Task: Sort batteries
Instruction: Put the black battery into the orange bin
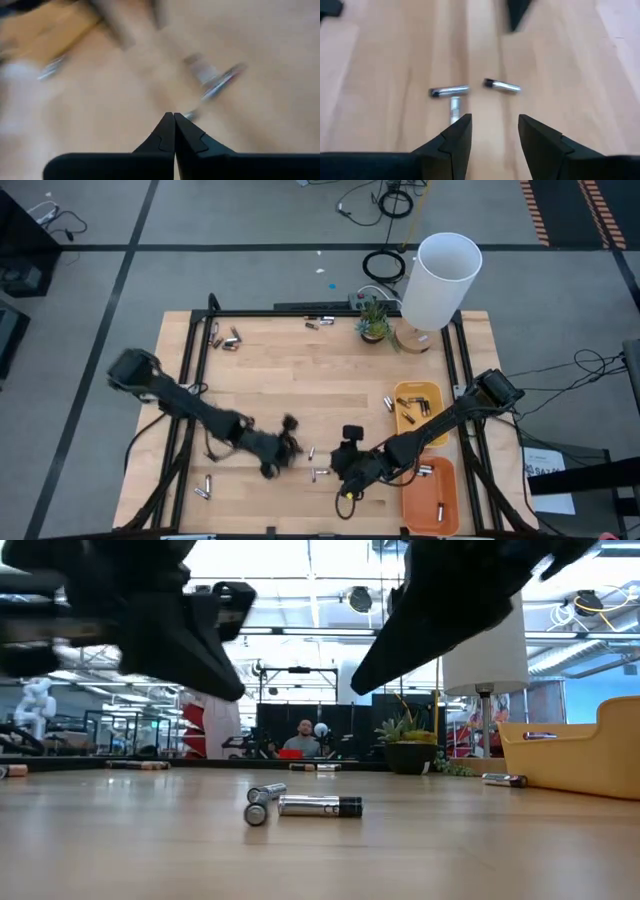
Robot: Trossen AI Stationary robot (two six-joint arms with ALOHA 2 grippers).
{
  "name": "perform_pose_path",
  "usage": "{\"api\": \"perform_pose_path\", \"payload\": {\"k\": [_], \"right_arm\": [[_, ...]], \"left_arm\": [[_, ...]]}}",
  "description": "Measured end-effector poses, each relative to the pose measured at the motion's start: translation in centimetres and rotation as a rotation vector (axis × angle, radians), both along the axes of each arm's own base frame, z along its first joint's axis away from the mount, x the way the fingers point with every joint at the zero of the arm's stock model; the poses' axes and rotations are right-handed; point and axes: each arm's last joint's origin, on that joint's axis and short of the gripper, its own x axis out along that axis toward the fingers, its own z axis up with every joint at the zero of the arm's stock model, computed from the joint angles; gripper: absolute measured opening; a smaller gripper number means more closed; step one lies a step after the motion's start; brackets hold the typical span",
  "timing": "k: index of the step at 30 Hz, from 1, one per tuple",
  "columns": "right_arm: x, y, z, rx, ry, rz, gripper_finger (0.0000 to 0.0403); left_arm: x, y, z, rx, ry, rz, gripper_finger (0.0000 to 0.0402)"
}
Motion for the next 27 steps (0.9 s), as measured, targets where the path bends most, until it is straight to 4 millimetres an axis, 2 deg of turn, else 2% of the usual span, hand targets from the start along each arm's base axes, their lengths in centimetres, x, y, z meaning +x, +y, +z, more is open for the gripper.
{"api": "perform_pose_path", "payload": {"k": [5, 7, 10, 12, 14, 17, 21, 24, 27], "right_arm": [[1.2, -2.3, -1.0, 0.055, 0.088, 0.038, 0.0153], [1.8, -3.4, -1.4, 0.079, 0.121, 0.074, 0.0153], [2.7, -4.5, -1.0, 0.096, 0.085, 0.132, 0.0153], [3.1, -4.9, -0.7, 0.074, 0.052, 0.183, 0.0153], [3.5, -5.1, -0.4, 0.045, 0.018, 0.264, 0.0153], [3.9, -5.6, -0.8, 0.004, 0.023, 0.325, 0.0153], [4.5, -6.5, -0.6, -0.036, -0.014, 0.359, 0.0153], [4.7, -7.2, -0.7, -0.038, -0.007, 0.350, 0.0153], [5.1, -7.8, -2.3, -0.008, 0.027, 0.387, 0.0153]], "left_arm": [[-1.6, 5.2, 1.5, 0.011, -0.201, 0.160, 0.0000], [-1.6, 7.1, 1.8, 0.028, -0.273, 0.158, 0.0001], [-1.8, 10.0, 1.7, 0.090, -0.289, 0.169, 0.0006], [-1.9, 11.9, 1.6, 0.047, -0.286, 0.163, 0.0007], [-2.2, 13.1, 1.3, -0.081, -0.265, 0.096, 0.0007], [-2.4, 13.9, 1.3, -0.235, -0.278, -0.066, 0.0008], [-2.8, 15.1, 2.9, -0.252, -0.373, 0.156, 0.0009], [-3.8, 14.2, 3.6, -0.314, -0.316, 0.197, 0.0009], [-5.1, 12.3, 3.5, -0.313, -0.209, 0.244, 0.0007]]}}
